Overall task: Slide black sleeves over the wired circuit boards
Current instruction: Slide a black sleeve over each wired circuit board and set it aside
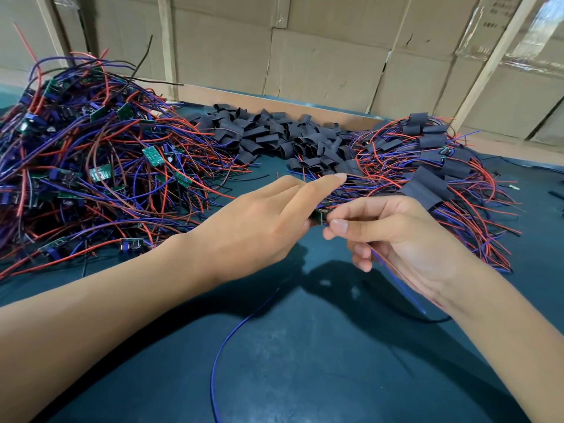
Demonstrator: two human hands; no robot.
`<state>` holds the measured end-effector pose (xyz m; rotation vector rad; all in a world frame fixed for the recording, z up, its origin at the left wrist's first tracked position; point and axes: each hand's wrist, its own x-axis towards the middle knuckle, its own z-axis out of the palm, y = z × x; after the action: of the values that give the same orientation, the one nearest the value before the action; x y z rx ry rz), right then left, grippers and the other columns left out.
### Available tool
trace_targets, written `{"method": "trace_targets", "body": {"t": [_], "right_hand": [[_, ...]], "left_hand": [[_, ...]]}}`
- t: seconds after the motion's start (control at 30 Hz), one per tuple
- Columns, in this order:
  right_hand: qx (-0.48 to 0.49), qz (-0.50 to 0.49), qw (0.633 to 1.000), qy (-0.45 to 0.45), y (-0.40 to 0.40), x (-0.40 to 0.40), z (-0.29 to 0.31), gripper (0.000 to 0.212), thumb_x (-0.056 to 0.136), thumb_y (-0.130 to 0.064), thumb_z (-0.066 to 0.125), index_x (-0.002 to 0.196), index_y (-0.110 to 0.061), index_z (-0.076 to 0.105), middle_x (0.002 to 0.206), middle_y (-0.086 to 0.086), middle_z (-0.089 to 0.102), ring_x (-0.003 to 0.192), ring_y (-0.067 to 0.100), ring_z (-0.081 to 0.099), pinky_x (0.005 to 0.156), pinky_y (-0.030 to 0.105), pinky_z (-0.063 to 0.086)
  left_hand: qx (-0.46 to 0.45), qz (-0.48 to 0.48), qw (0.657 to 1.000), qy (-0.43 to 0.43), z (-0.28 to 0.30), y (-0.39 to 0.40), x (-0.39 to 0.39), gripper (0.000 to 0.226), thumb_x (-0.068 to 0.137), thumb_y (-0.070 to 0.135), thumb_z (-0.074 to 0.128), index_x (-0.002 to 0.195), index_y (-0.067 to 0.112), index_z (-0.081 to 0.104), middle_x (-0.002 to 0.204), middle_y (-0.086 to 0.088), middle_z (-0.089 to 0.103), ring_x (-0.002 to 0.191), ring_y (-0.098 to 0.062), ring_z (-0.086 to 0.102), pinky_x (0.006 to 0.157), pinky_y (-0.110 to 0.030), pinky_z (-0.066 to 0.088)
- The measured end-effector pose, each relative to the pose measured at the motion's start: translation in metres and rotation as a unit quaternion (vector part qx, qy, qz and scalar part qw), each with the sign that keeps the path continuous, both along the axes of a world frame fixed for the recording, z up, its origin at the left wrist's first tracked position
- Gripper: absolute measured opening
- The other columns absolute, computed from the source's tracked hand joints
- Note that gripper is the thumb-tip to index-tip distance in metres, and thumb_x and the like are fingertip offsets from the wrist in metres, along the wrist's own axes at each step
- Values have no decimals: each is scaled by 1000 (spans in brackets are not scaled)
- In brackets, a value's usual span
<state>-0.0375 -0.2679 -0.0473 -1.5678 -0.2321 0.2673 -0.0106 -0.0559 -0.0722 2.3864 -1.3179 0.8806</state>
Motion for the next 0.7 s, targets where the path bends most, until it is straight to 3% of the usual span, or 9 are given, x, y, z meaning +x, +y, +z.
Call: {"method": "trace_targets", "body": {"t": [0.17, 0.3, 0.53, 0.7], "right_hand": [[30, 3, 999, 24, 5, 0, -3, 13, 71, -13, 77, 84, -12, 79, 87, 13, 74, 48, 14, 37, 45, 25, 42], [45, -60, 996, 43, 6, 4, -4, 32, 69, -11, 76, 100, -2, 73, 84, 14, 74, 48, 15, 36, 44, 24, 42], [67, -79, 994, 28, 2, 6, -5, 17, 67, -12, 77, 82, -7, 81, 85, 14, 75, 47, 10, 40, 43, 22, 41], [78, -71, 994, 26, 1, 7, -5, 14, 70, -12, 76, 83, -9, 81, 85, 12, 75, 47, 10, 41, 43, 22, 41]], "left_hand": [[-11, 2, 1000, 6, 0, 1, -1, 47, 91, 0, 64, 136, -2, 51, 113, -12, 65, 106, -30, 61, 90, -37, 49], [-27, 9, 1000, 4, 0, 3, 2, 41, 91, 2, 63, 131, -1, 52, 118, -12, 63, 112, -30, 60, 91, -41, 50], [-35, 30, 998, -38, -1, 4, 9, 35, 93, -3, 62, 128, 0, 63, 130, -13, 63, 115, -35, 61, 100, -45, 48], [-41, 41, 997, -44, -3, 3, 8, 43, 98, 4, 59, 140, -2, 53, 136, -17, 60, 111, -37, 64, 93, -51, 51]]}}
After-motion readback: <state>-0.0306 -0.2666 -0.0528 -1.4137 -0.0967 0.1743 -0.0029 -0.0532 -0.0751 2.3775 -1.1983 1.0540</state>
